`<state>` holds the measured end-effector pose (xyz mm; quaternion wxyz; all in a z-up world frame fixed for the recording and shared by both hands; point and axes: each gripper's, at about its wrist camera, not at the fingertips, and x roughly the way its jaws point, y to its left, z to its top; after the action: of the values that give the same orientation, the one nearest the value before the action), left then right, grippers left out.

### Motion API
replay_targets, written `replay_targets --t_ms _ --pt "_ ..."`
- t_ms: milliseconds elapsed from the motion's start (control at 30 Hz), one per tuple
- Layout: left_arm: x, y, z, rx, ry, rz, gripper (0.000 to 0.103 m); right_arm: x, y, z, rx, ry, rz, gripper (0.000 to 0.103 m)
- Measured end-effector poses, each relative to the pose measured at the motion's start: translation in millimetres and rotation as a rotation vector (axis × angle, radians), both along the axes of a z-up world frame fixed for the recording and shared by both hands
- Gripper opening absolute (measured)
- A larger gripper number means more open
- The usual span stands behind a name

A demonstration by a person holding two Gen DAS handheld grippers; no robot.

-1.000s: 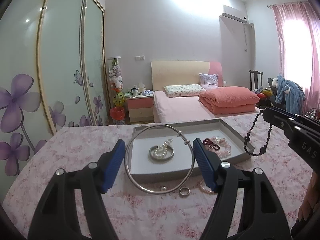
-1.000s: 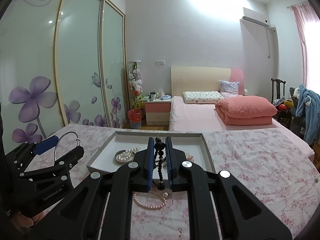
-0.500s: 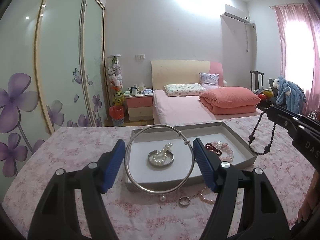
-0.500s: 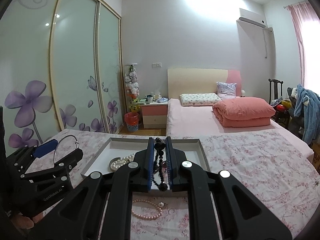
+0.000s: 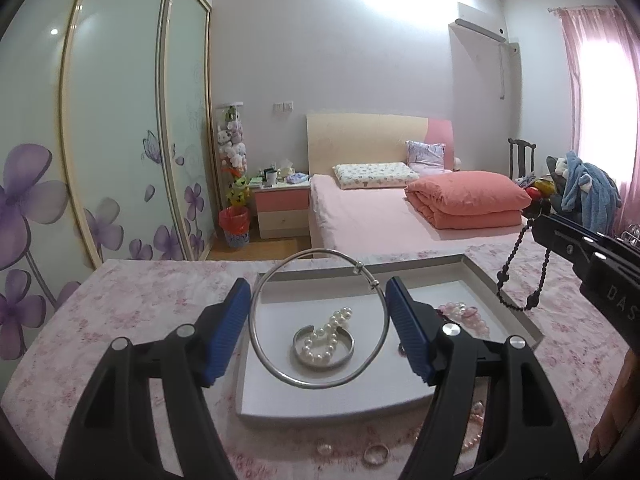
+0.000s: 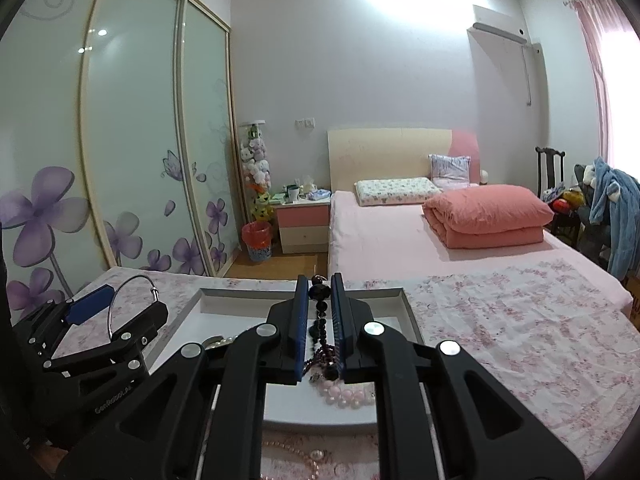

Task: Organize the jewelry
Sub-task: 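Carry the silver bangle and black bracelet over the grey tray with both tools, then open both tools to drop the bangle and black bracelet into the tray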

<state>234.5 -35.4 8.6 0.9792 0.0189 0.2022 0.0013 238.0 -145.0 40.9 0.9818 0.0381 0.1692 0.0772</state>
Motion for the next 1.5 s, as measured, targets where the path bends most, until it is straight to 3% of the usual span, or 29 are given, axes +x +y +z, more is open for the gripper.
replay_targets --t_ms 400,900,933,1033,1500 --pt "59.6 -4.8 -23.9 -0.021 0.085 -0.011 0.068 62.7 0.6 -33.9 0.026 0.116 -0.022 0.012" --pt "90.0 -9.3 -48.6 -0.035 0.169 -0.038 0.069 84.6 0.3 -52.6 0.033 0.203 -0.03 0.013" --pt "89.9 -8.2 -48.9 -0.035 0.17 -0.036 0.069 84.2 0.9 -53.0 0.031 0.207 -0.029 0.016" --pt "87.9 -2.6 -47.0 -0.045 0.165 -0.023 0.071 81.2 0.2 -52.6 0.024 0.203 -0.035 0.04" --pt "56.4 25.8 -25.4 -0.066 0.125 0.047 0.071 58.3 -5.3 -42.6 0.019 0.185 -0.052 0.04"
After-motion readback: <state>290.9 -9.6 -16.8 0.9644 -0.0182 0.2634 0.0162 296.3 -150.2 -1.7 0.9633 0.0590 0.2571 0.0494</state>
